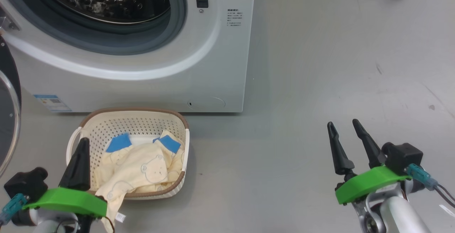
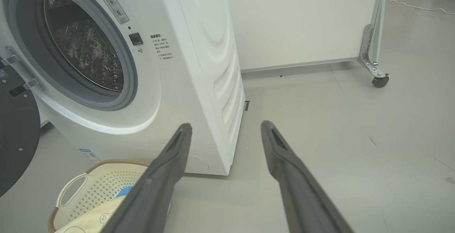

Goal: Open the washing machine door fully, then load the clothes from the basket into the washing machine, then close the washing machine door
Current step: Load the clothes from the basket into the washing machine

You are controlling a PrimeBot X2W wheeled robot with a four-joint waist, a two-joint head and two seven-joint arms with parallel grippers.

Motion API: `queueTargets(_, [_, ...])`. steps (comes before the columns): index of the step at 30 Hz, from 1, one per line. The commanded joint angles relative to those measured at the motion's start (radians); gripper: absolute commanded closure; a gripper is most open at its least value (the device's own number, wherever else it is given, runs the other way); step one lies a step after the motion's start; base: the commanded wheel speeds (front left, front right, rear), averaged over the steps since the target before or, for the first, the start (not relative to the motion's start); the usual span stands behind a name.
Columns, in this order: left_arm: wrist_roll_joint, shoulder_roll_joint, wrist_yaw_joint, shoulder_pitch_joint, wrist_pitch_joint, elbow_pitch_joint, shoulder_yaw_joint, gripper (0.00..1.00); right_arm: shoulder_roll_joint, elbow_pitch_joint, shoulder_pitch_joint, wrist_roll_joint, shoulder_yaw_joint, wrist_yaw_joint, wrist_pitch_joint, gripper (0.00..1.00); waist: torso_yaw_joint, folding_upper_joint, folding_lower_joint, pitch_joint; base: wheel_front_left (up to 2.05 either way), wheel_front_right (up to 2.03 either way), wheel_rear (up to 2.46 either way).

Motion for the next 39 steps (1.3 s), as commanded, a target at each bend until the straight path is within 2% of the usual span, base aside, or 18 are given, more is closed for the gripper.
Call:
queueTargets(1, [0.009,0.026,-0.006,-0.036,-0.014,-0.024,0.038,1.0,-0.002,-0.027,-0.03,0.001,0.018,0.0,-0.007,0.0,0.0,0.0,-0.0001,-0.002,0.0,0.0,0.0])
queueTargets(11, [0.014,0.025,-0.006,-0.035,-0.014,-0.032,0.043,1.0,-0.002,-0.026,-0.029,0.002,0.018,0.0,-0.007,0.0,0.004,0.0,-0.0001,-0.002,0.0,0.0,0.0])
queueTargets(12, [0.021,0.023,-0.006,-0.036,-0.014,-0.035,0.049,0.69,-0.002,-0.026,-0.029,0.002,0.018,0.0,-0.007,0.0,0.004,0.0,-0.0001,-0.003,0.0,0.0,0.0])
queueTargets(13, [0.027,0.02,-0.006,-0.035,-0.014,-0.035,0.054,0.0,-0.002,-0.026,-0.029,0.002,0.019,0.0,-0.007,0.0,0.004,0.0,-0.0001,-0.003,0.0,0.0,0.0])
queueTargets(39, [0.055,-0.004,-0.006,-0.03,-0.014,-0.01,0.042,0.0,-0.002,-0.027,-0.026,-0.008,0.018,0.0,-0.007,0.0,0.002,0.0,-0.0001,0.0,0.0,0.0,0.0])
